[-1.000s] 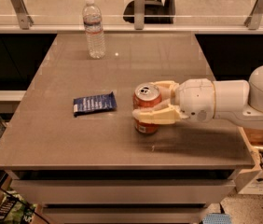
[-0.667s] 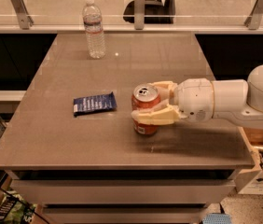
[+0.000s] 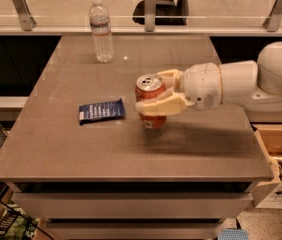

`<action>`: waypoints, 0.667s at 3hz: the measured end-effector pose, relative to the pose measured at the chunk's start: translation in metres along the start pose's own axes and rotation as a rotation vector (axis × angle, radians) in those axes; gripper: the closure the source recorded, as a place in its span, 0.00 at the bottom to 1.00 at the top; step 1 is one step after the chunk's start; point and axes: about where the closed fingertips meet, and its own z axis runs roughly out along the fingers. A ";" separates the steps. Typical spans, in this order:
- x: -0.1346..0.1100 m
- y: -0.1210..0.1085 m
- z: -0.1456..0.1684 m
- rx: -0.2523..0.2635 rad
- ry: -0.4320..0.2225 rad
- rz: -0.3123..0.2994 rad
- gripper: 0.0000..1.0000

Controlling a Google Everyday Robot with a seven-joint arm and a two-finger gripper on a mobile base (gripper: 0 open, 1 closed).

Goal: Move coke can near water bottle

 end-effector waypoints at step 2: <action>-0.032 -0.064 0.014 0.000 -0.027 0.012 1.00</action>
Offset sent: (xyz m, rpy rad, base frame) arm 0.1057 0.0133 0.0464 0.0631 0.0028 -0.0206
